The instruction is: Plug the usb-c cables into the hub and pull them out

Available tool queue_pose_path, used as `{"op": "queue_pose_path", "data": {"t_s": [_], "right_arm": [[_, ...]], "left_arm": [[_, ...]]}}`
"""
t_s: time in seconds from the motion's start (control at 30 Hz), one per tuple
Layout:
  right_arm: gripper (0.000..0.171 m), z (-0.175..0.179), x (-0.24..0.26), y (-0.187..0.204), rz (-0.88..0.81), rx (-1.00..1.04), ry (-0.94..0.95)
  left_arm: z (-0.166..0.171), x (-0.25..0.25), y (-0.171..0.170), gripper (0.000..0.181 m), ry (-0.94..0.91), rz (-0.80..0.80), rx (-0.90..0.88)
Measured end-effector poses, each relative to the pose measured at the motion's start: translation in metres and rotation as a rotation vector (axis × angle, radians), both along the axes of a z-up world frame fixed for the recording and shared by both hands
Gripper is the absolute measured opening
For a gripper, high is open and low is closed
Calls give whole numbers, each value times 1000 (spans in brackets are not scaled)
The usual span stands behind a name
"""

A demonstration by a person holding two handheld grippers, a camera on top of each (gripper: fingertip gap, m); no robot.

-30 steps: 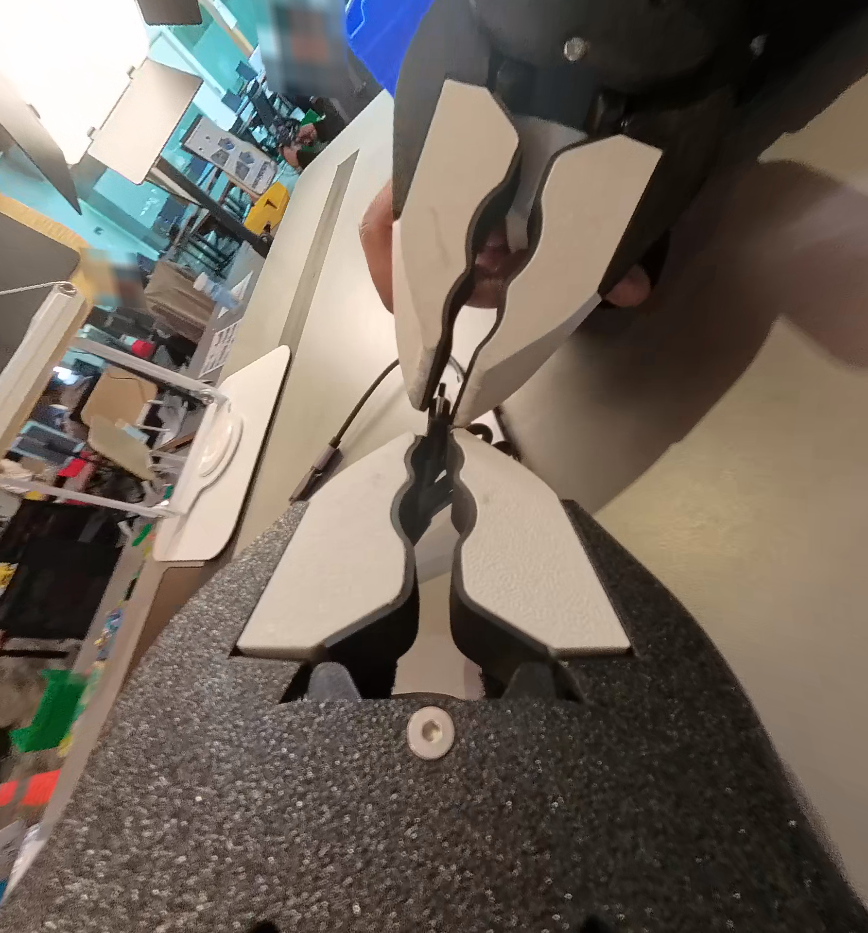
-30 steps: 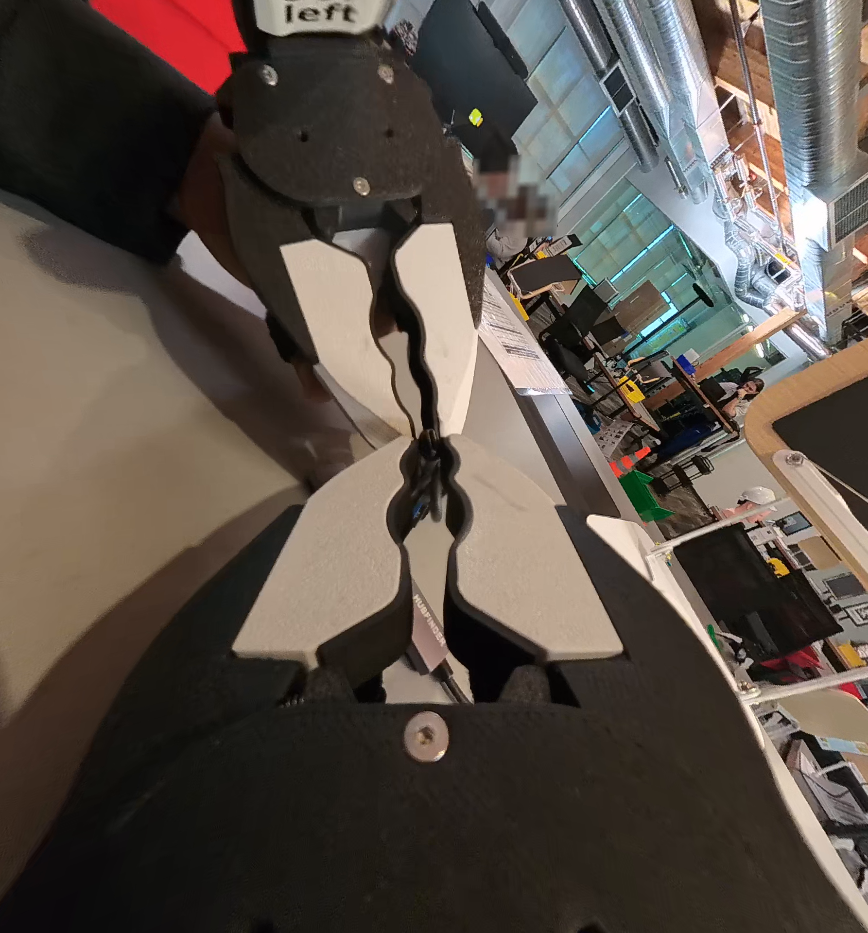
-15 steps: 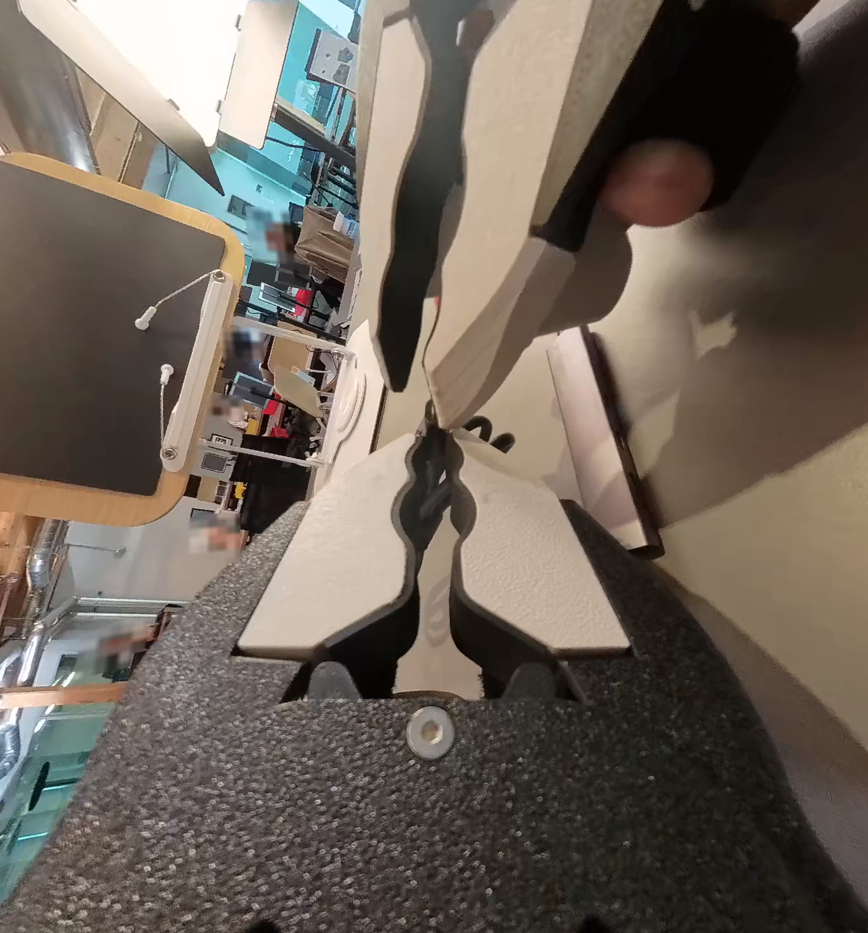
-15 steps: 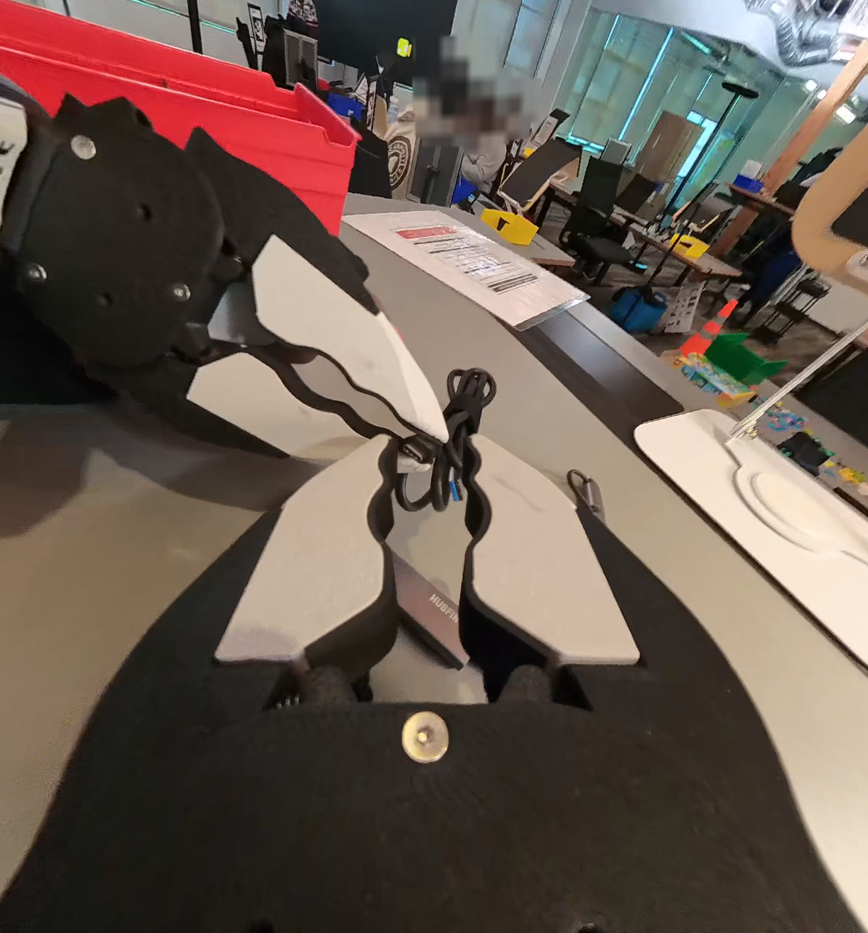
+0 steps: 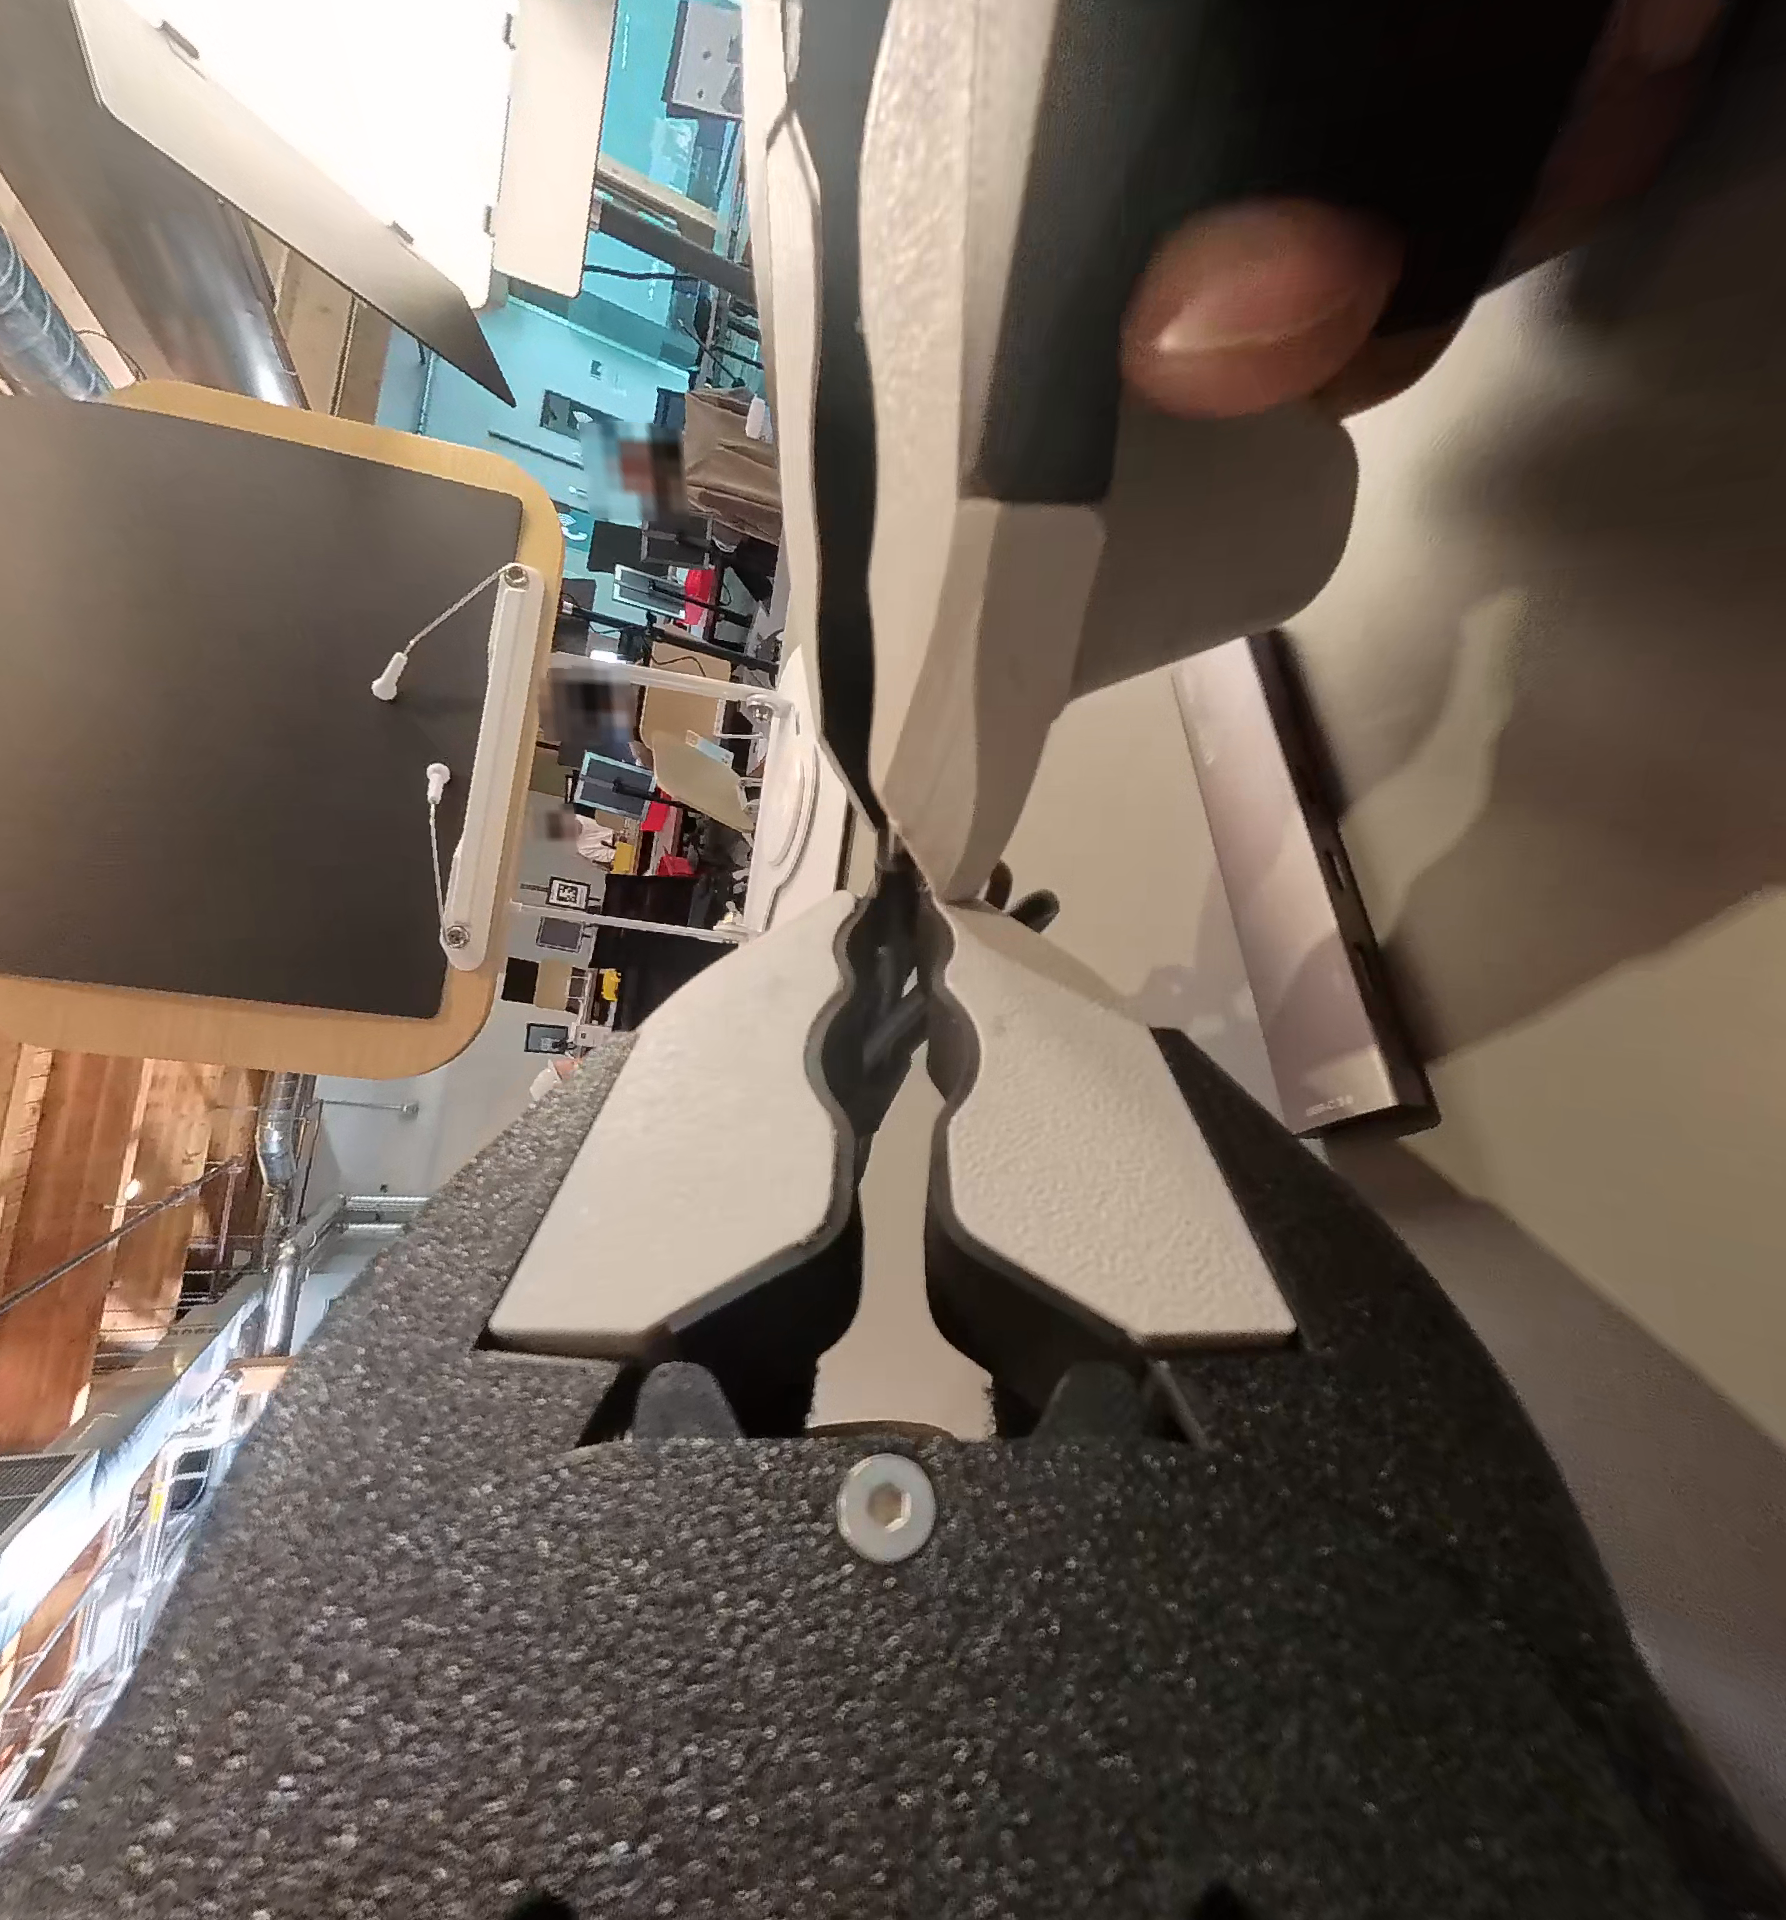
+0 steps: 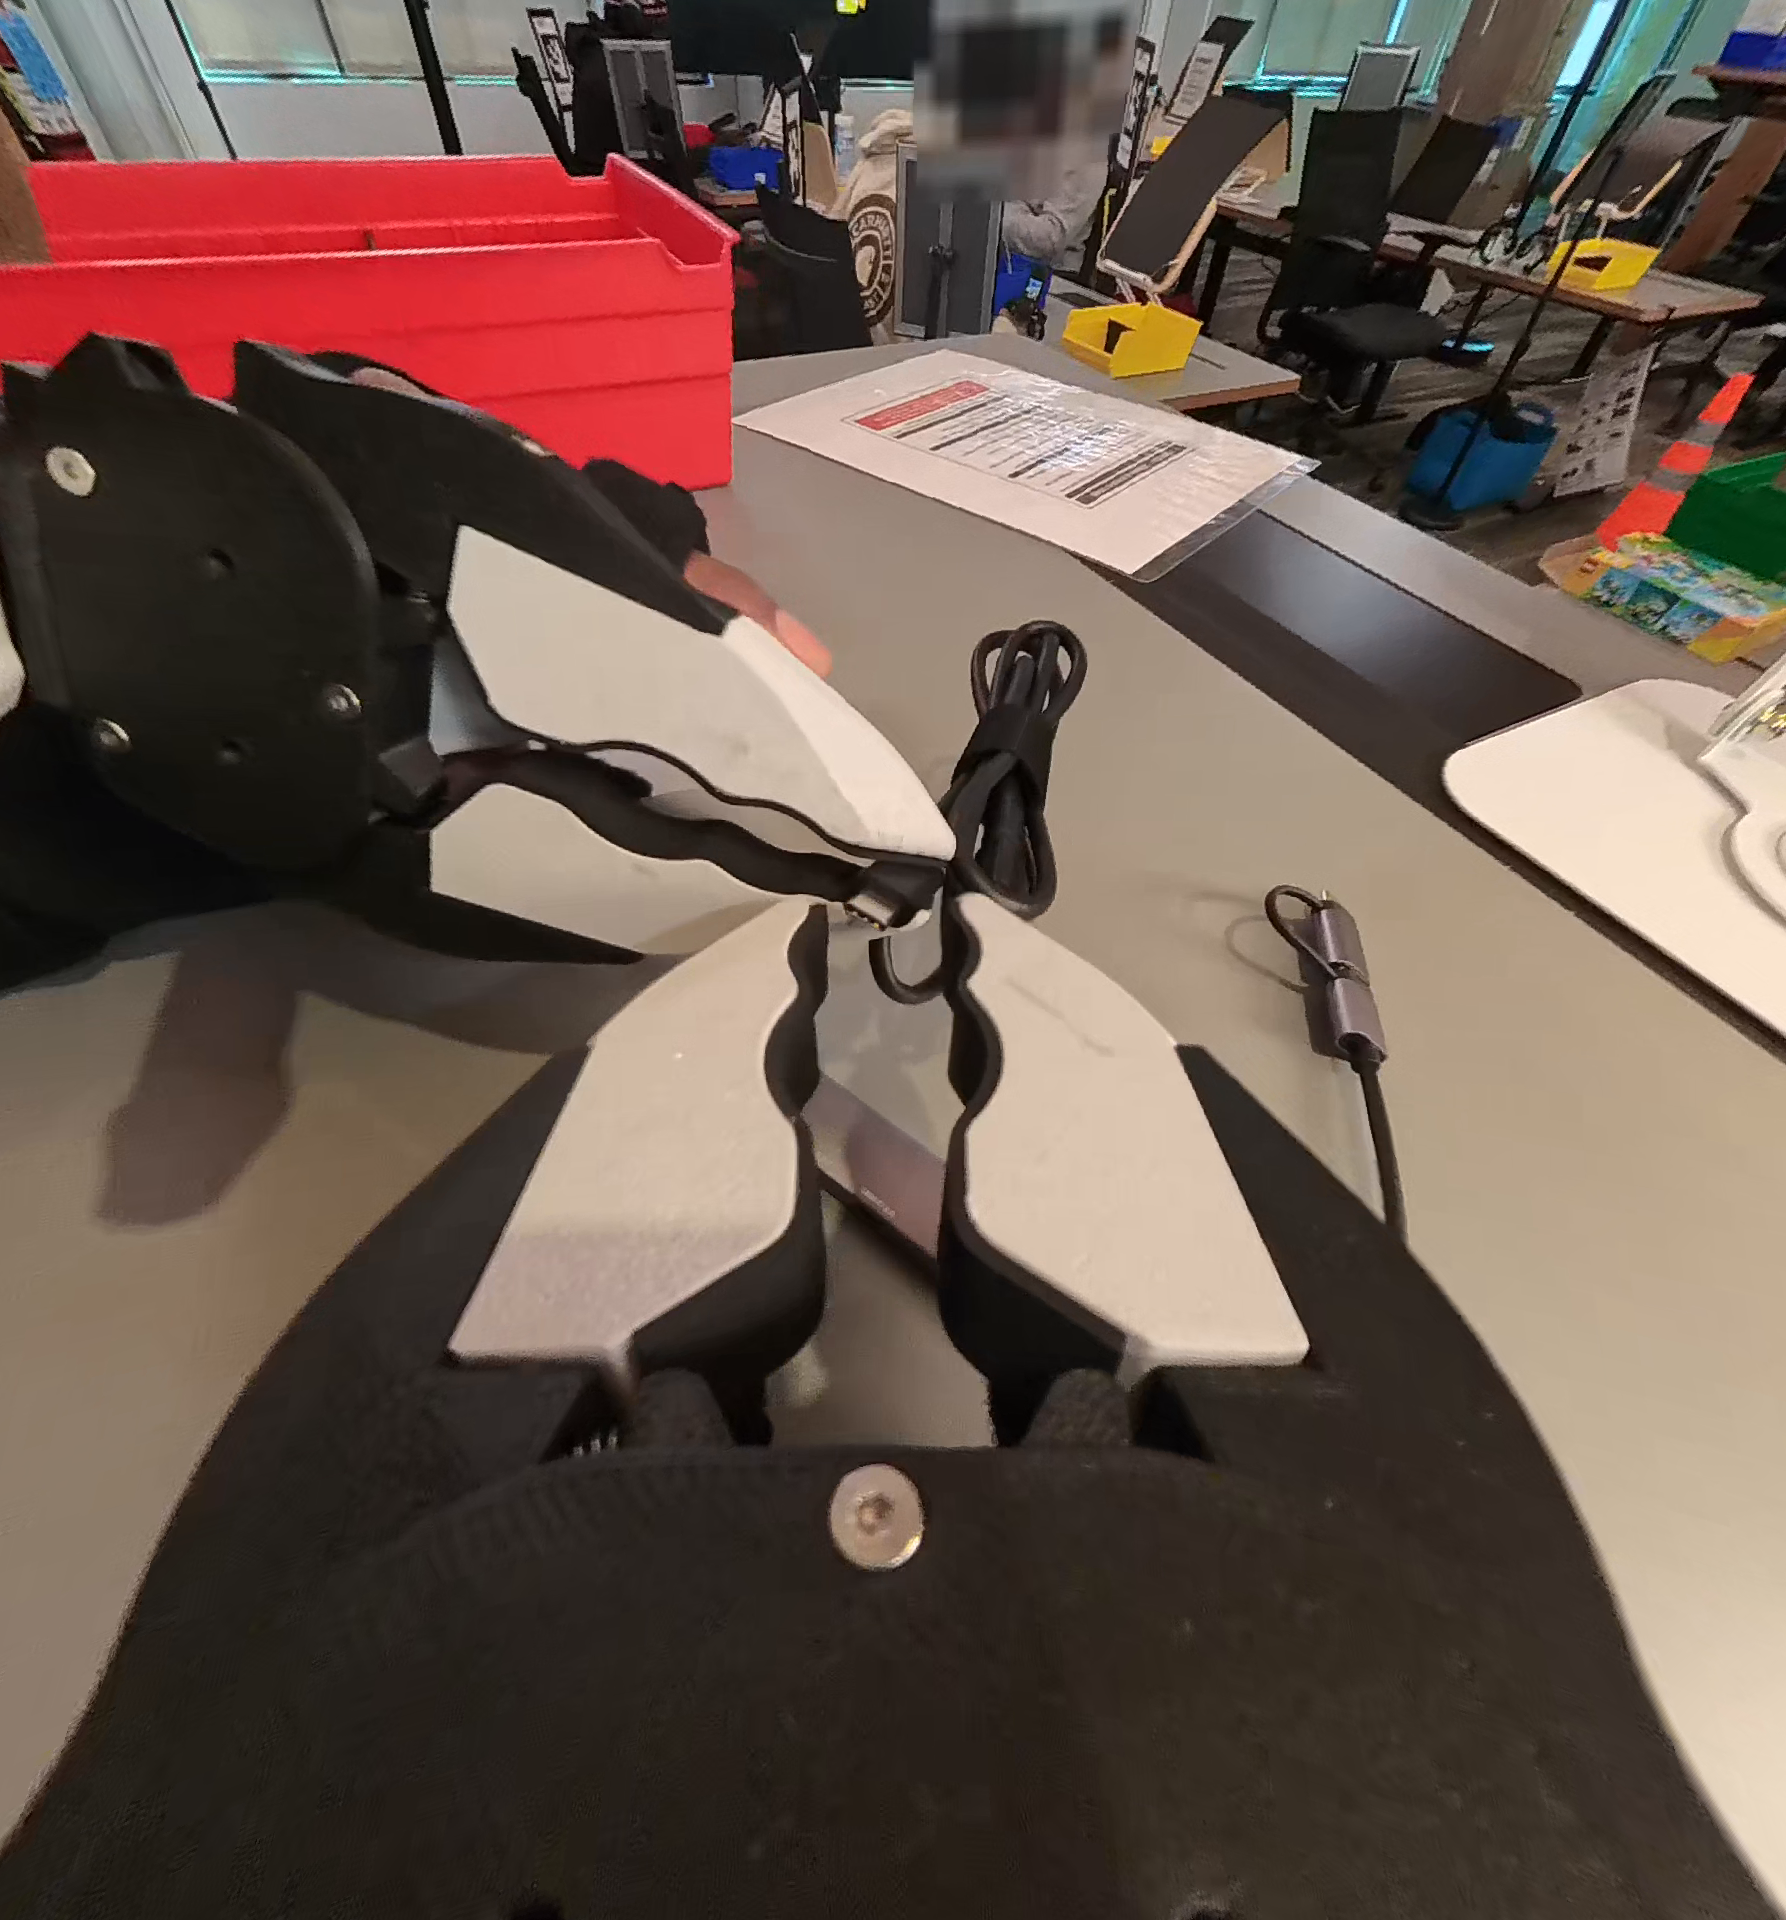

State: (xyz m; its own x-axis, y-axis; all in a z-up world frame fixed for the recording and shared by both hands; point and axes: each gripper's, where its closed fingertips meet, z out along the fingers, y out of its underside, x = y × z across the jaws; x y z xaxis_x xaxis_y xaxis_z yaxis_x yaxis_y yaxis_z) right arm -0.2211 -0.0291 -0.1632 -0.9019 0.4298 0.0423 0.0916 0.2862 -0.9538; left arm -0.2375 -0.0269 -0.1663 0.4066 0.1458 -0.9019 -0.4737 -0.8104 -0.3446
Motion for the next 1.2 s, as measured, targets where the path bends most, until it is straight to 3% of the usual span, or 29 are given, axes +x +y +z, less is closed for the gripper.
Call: {"op": "queue_pose_path", "data": {"t_s": [0.43,0.67,0.93,1.2], "right_arm": [[23,-1,0,1,14,-88,-189],[16,-4,4,0,37,-80,-221],[13,2,4,4,71,-106,-194],[12,4,-1,10,50,-85,-122]], "left_arm": [[-1,3,2,7,38,-11,-48],[-4,5,3,7,35,-18,-63],[1,8,4,8,-38,-67,77],[2,7,-8,21,-311,-91,314]]}}
